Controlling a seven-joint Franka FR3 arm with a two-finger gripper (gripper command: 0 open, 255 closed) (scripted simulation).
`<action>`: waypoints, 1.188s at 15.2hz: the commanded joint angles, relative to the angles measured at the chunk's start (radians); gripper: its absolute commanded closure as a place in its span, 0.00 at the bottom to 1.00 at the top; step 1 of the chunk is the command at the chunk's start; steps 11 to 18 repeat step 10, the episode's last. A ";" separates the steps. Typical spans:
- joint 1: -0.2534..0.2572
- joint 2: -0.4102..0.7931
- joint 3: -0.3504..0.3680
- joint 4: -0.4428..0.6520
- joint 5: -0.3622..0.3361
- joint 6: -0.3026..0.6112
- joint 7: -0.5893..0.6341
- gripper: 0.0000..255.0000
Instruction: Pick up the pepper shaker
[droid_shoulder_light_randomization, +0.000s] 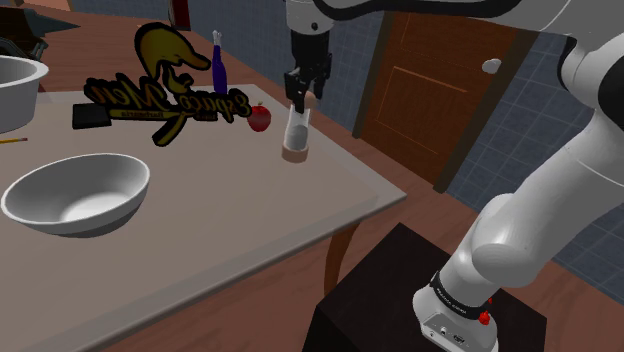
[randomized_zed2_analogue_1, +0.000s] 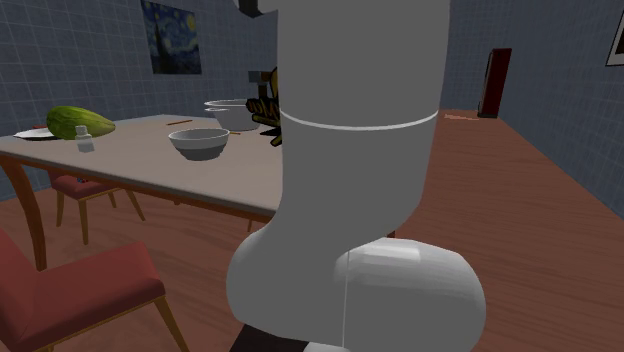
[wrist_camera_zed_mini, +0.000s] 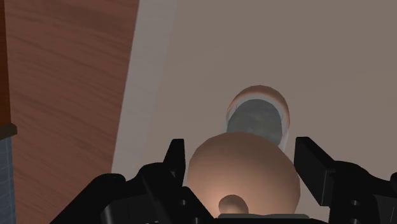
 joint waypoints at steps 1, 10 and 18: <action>-0.001 0.006 0.000 0.035 -0.002 -0.028 -0.007 1.00; 0.000 0.039 0.007 0.169 -0.012 -0.130 -0.022 1.00; 0.000 0.039 0.007 0.169 -0.012 -0.130 -0.022 1.00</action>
